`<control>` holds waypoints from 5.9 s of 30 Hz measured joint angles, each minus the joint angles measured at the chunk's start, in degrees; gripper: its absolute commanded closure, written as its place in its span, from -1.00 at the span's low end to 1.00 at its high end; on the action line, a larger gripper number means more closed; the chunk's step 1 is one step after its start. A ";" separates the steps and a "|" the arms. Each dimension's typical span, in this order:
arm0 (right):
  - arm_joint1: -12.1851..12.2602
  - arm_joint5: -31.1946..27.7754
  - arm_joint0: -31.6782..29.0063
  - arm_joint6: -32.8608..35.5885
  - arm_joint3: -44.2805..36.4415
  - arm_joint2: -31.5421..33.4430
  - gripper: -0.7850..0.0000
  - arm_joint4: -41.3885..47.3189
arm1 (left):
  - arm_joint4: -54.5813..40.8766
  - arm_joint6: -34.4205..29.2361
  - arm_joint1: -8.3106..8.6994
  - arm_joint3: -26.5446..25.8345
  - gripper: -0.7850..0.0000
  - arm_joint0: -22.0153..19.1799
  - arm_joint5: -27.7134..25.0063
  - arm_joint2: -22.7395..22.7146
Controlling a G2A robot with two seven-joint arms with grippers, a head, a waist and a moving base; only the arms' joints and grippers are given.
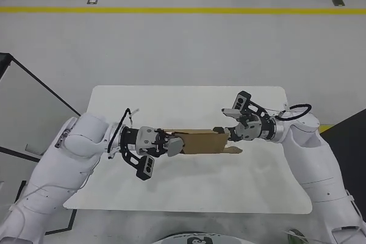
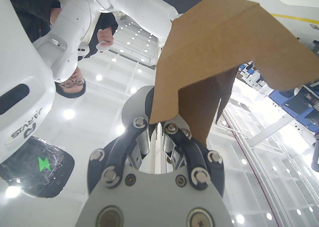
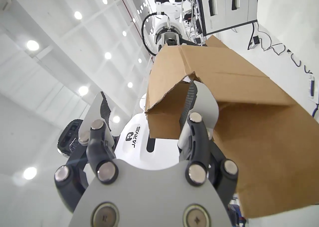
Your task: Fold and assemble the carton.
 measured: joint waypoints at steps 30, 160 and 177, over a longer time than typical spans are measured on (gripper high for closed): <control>0.87 1.08 0.85 1.45 1.23 -4.31 -0.27 1.62 | 0.00 -1.42 1.93 1.18 1.00 -2.15 1.43 1.98; 2.68 -29.63 4.00 11.94 7.82 -1.31 1.00 5.97 | -113.21 -19.06 1.31 5.96 -1.00 12.56 -85.59 0.30; 2.47 -28.90 4.36 11.32 6.90 -3.96 1.00 9.55 | -113.77 -20.29 1.15 5.09 -1.00 13.49 -86.33 -0.49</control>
